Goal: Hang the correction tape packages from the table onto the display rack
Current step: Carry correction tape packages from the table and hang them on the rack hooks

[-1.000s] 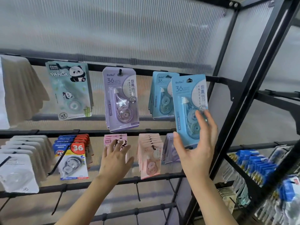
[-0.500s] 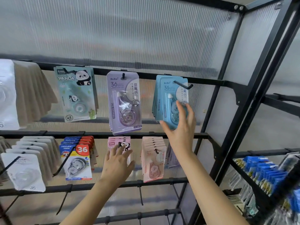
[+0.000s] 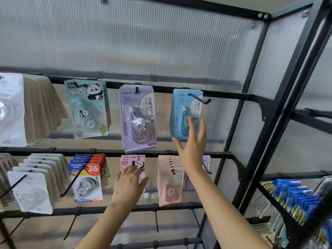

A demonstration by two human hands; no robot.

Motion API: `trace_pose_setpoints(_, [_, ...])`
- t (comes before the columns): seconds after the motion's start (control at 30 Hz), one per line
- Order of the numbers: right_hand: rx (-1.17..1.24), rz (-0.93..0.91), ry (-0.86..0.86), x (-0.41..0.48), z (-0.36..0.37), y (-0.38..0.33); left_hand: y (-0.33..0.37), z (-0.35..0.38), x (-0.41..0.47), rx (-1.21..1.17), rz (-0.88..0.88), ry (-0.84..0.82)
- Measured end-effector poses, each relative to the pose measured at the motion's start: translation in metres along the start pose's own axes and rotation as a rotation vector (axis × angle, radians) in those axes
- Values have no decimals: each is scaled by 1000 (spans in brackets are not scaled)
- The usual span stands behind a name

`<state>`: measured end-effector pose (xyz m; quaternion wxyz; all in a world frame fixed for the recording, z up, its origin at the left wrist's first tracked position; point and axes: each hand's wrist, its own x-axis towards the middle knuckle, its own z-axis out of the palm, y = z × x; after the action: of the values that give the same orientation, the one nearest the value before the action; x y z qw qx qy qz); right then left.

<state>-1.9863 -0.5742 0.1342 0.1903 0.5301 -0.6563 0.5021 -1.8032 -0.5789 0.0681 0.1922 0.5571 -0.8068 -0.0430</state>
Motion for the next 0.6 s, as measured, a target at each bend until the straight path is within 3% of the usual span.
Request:
trace_pose_setpoints(0.13, [-27, -27, -23, -34, -6, -4, -1, 1, 0, -28, -25, 27])
trace_pose_setpoints(0.33, [-338, 47, -509, -96, -9, -7, -2, -3, -8, -12, 28, 1])
trace_pose_setpoints(0.6, [-272, 50, -743, -185, -16, -56, -56, -19, -97, 59, 60, 42])
